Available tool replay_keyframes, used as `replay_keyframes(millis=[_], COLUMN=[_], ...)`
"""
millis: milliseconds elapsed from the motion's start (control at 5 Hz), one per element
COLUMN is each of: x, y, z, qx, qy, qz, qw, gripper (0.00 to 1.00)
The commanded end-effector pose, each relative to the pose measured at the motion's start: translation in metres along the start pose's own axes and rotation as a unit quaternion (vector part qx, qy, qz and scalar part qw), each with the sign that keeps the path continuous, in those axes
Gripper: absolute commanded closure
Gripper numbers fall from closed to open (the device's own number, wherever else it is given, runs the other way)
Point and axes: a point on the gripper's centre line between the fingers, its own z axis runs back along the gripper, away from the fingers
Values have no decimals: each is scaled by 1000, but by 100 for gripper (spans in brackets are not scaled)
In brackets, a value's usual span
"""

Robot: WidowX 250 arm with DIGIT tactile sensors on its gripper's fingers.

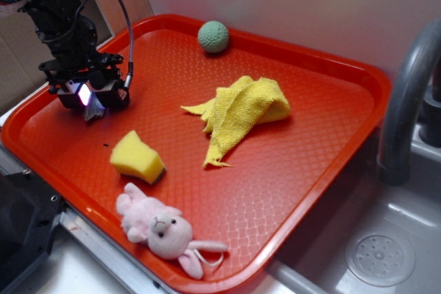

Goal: Grab the wood chip.

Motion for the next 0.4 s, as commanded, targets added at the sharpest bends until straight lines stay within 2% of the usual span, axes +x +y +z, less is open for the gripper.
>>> replay_keyframes(millis=[0,200], x=[-22,-20], y=[11,12], z=[-2,-1], qx=[5,6], qy=[16,15], qz=[-8,-6], qw=[1000,1000], gripper=[100,100])
